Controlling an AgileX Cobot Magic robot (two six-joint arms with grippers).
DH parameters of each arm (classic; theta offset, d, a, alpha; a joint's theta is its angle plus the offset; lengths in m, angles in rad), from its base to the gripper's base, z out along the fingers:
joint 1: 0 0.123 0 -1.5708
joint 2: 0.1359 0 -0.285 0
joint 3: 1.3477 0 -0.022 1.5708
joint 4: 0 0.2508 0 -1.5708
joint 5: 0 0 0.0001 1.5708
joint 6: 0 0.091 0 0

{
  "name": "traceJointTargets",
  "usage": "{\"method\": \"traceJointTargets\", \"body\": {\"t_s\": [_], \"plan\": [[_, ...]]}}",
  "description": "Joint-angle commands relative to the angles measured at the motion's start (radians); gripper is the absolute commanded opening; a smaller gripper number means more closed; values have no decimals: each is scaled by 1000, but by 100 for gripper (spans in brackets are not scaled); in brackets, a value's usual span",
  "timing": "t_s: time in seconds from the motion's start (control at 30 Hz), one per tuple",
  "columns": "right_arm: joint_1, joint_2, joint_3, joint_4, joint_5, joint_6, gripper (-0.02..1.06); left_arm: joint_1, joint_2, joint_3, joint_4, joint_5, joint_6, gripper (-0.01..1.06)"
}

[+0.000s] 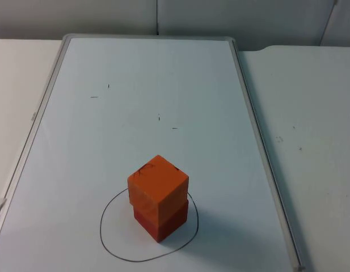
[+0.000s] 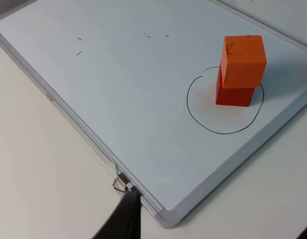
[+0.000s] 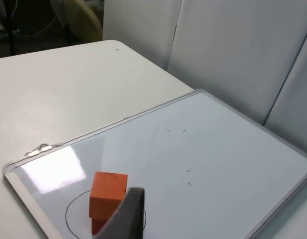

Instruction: Pick up one cube with the left hand and another cube with the right hand. First place the cube in the right hand at the target position, then stack the cube in the left hand on top.

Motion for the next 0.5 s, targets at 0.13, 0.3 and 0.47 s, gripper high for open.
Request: {"method": "traceJointTargets", "body": {"t_s": [0.13, 0.3, 0.47], "plan": [[3, -2, 9, -2, 23, 23, 96, 1, -5, 4, -9, -9, -7, 102], [3, -2, 51, -6, 13, 23, 96, 1, -5, 4, -7, -24, -51, 102], [3, -2, 85, -13, -31, 23, 96, 1, -5, 4, -4, -28, -66, 102]]}}
